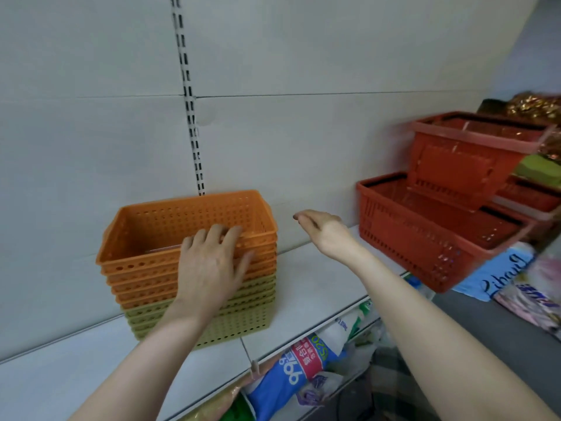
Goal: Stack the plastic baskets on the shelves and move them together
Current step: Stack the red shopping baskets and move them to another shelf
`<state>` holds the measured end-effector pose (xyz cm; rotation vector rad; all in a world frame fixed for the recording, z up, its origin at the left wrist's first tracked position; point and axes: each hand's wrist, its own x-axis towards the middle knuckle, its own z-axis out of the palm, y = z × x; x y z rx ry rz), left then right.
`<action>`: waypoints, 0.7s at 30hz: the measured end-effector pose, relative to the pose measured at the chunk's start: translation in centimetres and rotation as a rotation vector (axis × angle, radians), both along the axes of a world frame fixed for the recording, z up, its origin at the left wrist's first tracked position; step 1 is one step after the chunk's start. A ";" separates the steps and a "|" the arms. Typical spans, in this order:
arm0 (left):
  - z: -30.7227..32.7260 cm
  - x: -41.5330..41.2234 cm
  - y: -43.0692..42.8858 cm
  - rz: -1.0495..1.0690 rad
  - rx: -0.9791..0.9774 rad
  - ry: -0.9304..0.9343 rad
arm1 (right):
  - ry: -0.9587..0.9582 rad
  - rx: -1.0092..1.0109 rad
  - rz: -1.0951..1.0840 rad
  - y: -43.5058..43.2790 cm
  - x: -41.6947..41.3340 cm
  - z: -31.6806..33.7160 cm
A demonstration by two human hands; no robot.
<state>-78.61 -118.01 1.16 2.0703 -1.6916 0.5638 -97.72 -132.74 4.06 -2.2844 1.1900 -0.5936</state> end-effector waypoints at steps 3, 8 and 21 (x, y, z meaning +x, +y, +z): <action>0.6 -3.6 -3.0 -0.064 -0.072 0.054 | 0.037 -0.120 -0.011 -2.7 -5.8 0.7; 1.9 -13.0 -12.0 -0.155 -0.114 0.177 | 0.035 -0.293 -0.110 -9.1 -18.2 2.4; 7.9 -34.4 -37.8 -0.408 -0.073 0.536 | 0.233 -0.856 -0.475 -27.2 -38.7 9.4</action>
